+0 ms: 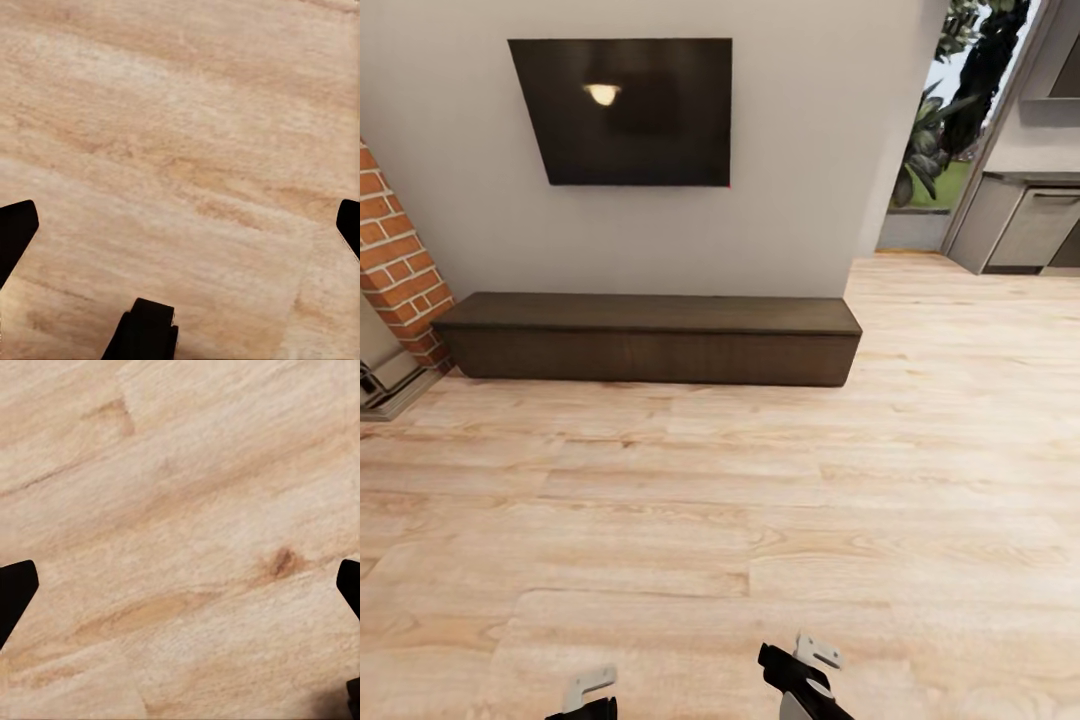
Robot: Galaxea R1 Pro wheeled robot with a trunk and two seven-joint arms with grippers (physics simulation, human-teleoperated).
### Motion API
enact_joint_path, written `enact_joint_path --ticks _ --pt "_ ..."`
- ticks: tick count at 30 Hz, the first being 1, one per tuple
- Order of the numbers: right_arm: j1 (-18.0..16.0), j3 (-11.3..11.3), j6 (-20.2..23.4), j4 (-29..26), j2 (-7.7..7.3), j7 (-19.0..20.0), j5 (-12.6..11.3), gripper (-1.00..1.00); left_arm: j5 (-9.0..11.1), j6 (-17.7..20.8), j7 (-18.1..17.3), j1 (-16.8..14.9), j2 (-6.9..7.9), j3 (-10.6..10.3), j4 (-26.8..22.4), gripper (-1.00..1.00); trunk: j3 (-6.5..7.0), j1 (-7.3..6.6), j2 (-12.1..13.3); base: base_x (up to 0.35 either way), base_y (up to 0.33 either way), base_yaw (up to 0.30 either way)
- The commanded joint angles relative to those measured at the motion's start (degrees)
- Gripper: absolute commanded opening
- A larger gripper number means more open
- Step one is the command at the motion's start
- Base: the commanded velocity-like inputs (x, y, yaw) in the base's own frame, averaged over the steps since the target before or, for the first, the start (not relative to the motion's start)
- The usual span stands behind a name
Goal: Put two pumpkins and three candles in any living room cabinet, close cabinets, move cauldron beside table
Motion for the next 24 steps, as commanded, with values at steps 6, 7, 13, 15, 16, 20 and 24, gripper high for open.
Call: enact_joint_path --ticks 6,7,13,15,16,20,24 --pt "-0.06 0.45 -0.41 0.05 0.0 -0.23 -0.66 1.0 0.5 -0.17 0.46 -0.03 0.02 -0.39 0.01 1.0 -0.04 0.03 -0.02 0.32 0.128 0.0" --pt "-0.05 0.43 -0.41 0.05 0.0 -0.23 -0.67 1.0 0.48 -0.17 0.46 -0.03 0.02 -0.39 0.01 1.0 -0.04 0.03 -0.02 0.32 0.116 0.0" --pt "-0.06 0.42 -0.41 0.05 0.0 -0.15 -0.72 1.0 0.54 -0.17 0.48 -0.03 0.02 -0.39 0.01 1.0 -0.04 0.03 -0.02 0.32 0.113 -0.061" --pt "-0.07 0.43 -0.41 0.05 0.0 -0.14 -0.73 1.0 0.54 -0.17 0.49 -0.03 0.02 -0.39 0.01 1.0 -0.04 0.03 -0.02 0.32 0.111 -0.177" --pt "-0.07 0.46 -0.41 0.05 0.0 -0.14 -0.73 1.0 0.54 -0.17 0.48 -0.03 0.02 -0.39 0.01 1.0 -0.04 0.03 -0.02 0.32 0.1 -0.214" --pt "-0.07 0.49 -0.41 0.05 0.0 -0.14 -0.68 1.0 0.54 -0.17 0.45 -0.03 0.02 -0.39 0.01 1.0 -0.04 0.03 -0.02 0.32 0.052 -0.181" --pt "-0.06 0.45 -0.41 0.05 0.0 -0.15 -0.67 1.0 0.5 -0.17 0.45 -0.03 0.02 -0.39 0.01 1.0 -0.04 0.03 -0.02 0.32 0.009 -0.038"
